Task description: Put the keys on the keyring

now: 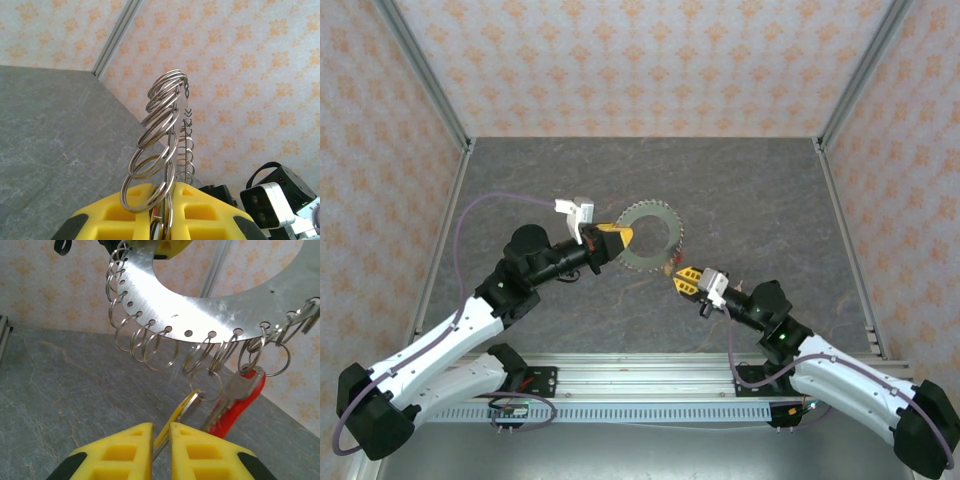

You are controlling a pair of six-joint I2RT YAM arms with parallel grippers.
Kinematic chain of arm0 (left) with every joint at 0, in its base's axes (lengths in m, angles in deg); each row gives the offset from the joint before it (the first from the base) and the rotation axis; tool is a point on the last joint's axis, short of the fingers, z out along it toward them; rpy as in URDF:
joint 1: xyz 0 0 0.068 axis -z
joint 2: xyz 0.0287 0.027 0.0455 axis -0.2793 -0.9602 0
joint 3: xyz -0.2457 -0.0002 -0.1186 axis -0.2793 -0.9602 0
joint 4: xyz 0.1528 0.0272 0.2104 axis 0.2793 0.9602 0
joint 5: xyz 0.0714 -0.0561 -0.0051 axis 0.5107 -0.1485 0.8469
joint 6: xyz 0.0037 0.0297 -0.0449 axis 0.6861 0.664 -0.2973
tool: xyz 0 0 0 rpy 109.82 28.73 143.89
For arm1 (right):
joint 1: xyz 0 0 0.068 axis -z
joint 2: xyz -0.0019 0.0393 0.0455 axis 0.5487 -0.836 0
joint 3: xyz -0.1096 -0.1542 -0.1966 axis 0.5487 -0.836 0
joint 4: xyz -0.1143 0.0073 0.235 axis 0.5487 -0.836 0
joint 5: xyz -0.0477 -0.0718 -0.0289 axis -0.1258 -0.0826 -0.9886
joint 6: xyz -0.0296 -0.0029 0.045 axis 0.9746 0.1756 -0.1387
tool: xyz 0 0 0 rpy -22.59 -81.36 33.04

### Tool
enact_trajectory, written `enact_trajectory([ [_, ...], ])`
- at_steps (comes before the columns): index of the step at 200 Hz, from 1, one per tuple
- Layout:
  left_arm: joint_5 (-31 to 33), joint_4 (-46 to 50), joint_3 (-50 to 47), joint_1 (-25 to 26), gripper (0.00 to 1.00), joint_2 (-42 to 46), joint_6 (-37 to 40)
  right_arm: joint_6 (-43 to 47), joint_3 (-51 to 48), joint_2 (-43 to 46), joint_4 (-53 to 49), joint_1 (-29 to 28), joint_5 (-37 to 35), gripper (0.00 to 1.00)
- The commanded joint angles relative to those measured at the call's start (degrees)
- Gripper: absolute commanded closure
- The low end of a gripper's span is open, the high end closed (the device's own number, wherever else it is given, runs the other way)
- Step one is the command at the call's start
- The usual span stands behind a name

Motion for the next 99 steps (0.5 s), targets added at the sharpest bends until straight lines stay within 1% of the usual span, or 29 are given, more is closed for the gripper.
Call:
enact_trajectory([
  [1, -0.8, -7.0, -0.6, -0.5, 1.0, 1.3, -2.5, 1.5, 2.9, 0.2, 3.1, -1.1, 2.1, 0.85],
  [24, -0.9, -8.0, -0.8, -0.6, 1.0, 1.3, -2.9, 2.4, 3.5, 0.0, 3.1, -2.2, 1.5, 0.86],
  [67, -0.7, -8.8, -1.1, -0.6, 1.0, 1.3, -3.6, 3.7, 3.7, -0.6, 3.8, -3.4, -1.8, 0.86],
  [99, -0.3, -9.1, -1.3, -0.6, 1.0, 1.5, -4.0, 3.4, 4.4, -1.7, 5.1, -3.4, -1.4, 0.86],
])
